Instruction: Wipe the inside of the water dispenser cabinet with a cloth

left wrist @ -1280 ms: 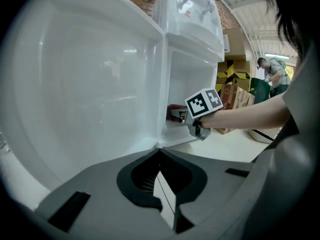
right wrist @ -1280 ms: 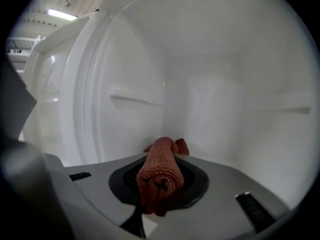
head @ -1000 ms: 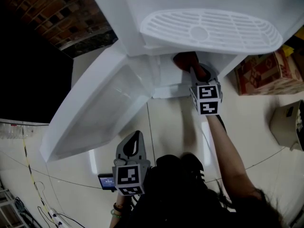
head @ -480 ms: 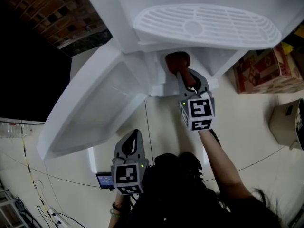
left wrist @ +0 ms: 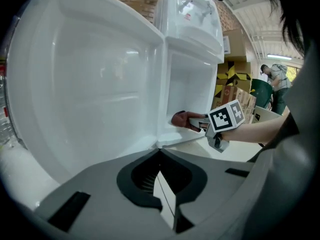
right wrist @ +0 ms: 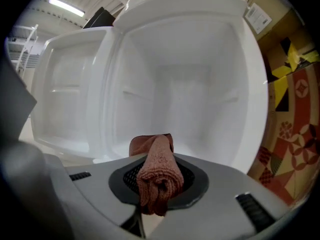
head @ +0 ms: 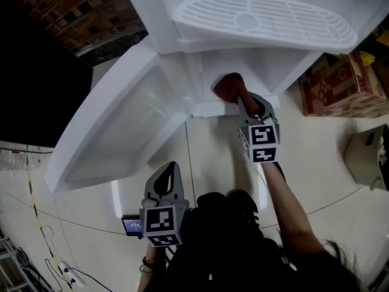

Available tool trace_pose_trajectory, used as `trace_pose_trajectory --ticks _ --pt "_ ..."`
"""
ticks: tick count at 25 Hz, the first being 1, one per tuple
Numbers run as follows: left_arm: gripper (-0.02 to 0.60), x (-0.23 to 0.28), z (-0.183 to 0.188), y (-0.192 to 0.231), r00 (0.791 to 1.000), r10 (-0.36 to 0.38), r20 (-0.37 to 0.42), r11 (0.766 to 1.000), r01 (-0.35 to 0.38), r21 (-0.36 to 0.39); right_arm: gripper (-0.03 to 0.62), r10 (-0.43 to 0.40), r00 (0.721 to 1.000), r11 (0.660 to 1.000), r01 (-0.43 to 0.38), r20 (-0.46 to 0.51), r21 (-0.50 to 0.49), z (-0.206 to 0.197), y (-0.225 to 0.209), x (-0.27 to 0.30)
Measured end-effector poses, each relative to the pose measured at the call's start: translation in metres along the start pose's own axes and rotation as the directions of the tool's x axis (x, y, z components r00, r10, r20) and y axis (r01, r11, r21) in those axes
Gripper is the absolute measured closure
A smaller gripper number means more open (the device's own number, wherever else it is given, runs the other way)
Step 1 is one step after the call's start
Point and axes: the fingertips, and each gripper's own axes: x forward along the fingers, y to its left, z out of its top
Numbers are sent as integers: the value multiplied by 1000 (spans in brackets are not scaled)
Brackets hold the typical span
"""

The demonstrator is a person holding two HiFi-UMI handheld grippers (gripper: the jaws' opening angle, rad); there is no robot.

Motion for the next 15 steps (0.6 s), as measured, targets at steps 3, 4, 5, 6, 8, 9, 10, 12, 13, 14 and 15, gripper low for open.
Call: trace_pose_trajectory --ticks 3,4,5,6,8,9,10,12,13,14,15 --pt "578 -3 -2 0 1000 1 3 1000 -1 -10 517 -89 996 996 89 -15 28 -5 -40 -13" --pt "578 -4 -3 0 1000 1 3 1000 -1 -12 517 -109 994 993 109 -19 36 -6 -49 -17" --pt "578 -6 -4 0 1000 3 1 1000 -3 -13 517 -123 992 992 124 -23 39 -8 -56 -20" --pt "578 -7 -4 1 1000 6 0 1000 -6 -15 517 -132 991 990 133 -26 39 -10 -61 -23" --pt "578 -9 -3 3 1000 19 8 1000 -19 -24 517 -143 989 989 144 -30 36 -15 -68 -26" --pt "578 -10 -2 3 1000 25 13 999 -25 -29 517 -147 989 988 148 -27 36 -18 -70 -27" --pt "578 -11 -2 4 999 30 16 999 -30 -32 517 -147 989 988 147 -19 42 -18 -70 -29" --pt "578 -14 -1 5 999 42 23 999 -41 -36 517 -128 992 990 127 10 67 -9 -58 -35" --pt "578 -15 -1 6 998 48 28 998 -47 -37 517 -109 994 991 106 31 84 -1 -48 -40" --pt "578 -17 0 6 998 54 33 998 -52 -39 517 -88 995 991 82 53 102 8 -37 -45" --pt "578 -18 1 5 998 57 40 998 -55 -40 517 -68 995 991 59 76 119 14 -25 -51"
